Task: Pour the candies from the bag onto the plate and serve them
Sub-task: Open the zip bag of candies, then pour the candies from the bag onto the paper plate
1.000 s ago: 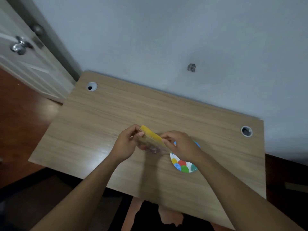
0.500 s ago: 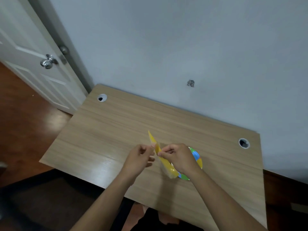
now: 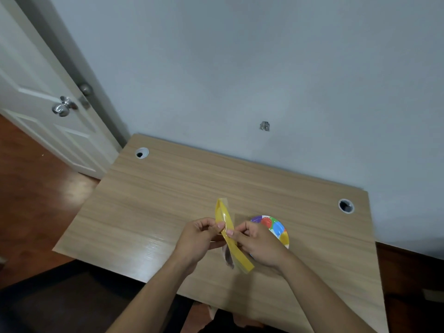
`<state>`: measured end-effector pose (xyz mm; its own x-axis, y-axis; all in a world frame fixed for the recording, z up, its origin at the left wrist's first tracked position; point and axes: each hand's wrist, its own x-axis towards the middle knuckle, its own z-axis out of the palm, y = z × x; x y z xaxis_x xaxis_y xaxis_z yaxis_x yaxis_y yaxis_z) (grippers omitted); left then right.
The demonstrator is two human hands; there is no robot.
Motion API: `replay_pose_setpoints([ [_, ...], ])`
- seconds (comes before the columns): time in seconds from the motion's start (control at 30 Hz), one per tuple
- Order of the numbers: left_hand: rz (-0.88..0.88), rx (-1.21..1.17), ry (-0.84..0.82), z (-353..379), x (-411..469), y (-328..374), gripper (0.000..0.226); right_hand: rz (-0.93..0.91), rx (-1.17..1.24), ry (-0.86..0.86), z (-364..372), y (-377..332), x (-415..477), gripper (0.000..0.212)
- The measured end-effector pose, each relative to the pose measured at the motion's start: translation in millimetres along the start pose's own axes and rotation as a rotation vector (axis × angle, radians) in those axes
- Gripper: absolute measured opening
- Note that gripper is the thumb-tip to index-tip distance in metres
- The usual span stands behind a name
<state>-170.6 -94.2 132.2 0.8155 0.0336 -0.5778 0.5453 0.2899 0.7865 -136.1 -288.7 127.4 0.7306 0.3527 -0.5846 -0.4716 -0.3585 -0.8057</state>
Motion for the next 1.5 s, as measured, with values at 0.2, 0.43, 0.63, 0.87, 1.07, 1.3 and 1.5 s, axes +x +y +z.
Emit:
replay_pose_setpoints([
  [0.2, -0.025, -0.02, 0.018, 10, 0, -3, 0.032, 0.02, 0.027, 0.046, -4, 3, -1, 0.025],
  [0.43, 0.023, 0.076, 0.166, 24, 6, -7, 0.024, 0.014, -0.133, 0.279, 3, -3, -2, 0.016],
  [0.63, 0.122, 0.306, 0.279, 22, 8, 1, 0.018, -0.054, -0.297, 0.479, 9, -7, -3, 0.011],
  [0.87, 0.164, 0.653, 0.279, -8, 8, 5, 0.015, -0.128, -0.426, 0.558, -23, -7, -3, 0.011],
  [1.07, 0.195, 1.057, 0.187, -19, 11, 12, 0.01, -0.21, -0.798, 0.542, -40, -11, -13, 0.015],
  [1.3, -0.026, 0.99, -0.252, -37, 11, 28, 0.076, -0.379, -0.861, 0.484, -42, -27, -24, 0.013],
  [1.5, 0.246, 0.476, -0.067, -21, 22, -2, 0.041, -0.386, -0.769, 0.515, -50, -31, -31, 0.011],
])
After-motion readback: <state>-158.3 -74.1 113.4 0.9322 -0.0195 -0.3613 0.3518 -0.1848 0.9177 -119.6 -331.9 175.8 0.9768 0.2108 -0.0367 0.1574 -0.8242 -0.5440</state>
